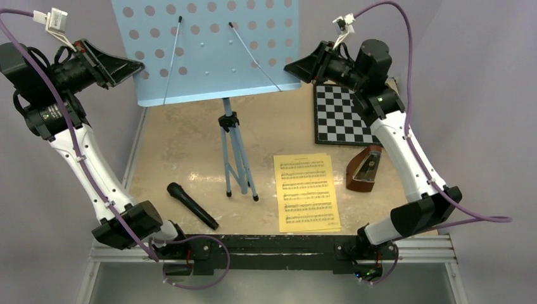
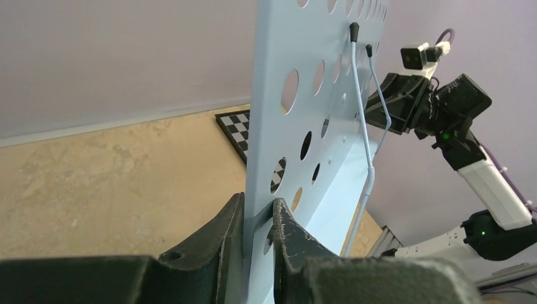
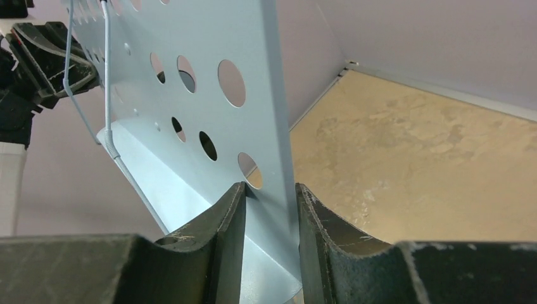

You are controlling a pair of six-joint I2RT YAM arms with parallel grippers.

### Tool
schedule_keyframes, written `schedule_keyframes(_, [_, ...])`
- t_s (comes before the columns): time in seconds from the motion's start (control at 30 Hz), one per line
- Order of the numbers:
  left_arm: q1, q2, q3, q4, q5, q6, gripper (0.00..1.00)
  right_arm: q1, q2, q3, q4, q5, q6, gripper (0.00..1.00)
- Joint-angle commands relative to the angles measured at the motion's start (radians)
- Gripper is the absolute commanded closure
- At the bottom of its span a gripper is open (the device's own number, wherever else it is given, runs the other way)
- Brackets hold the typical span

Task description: Pack up the instrument practice props

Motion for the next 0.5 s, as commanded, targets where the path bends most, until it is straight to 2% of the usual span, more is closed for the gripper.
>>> schedule_keyframes(0.0, [-0.011,0.014,0.098,-0.124,-0.082,-0.056,1.00,0.123,-0.063,0.019,0.047,-0.083,0.115,1.00])
schedule_keyframes(0.13, [-0.019,0.063,0.155,-0.228,-0.137,-0.009,1.00,0.143,-0.018,0.084,0.019,-0.082,0.155,1.00])
schedule_keyframes(0.27, [-0.040,0.077,0.087,-0.145,-0.146,-0.077,1.00,0.145,0.046,0.156,0.009,-0.062,0.189,1.00])
schedule_keyframes(0.4, [-0.076,0.108,0.263,-0.208,-0.155,-0.034,1.00,0.154,0.099,0.357,-0.062,-0.066,0.161,1.00])
schedule_keyframes(0.47, [-0.076,0.079,0.284,-0.228,-0.155,-0.027,1.00,0.165,0.090,0.399,-0.093,-0.068,0.143,1.00])
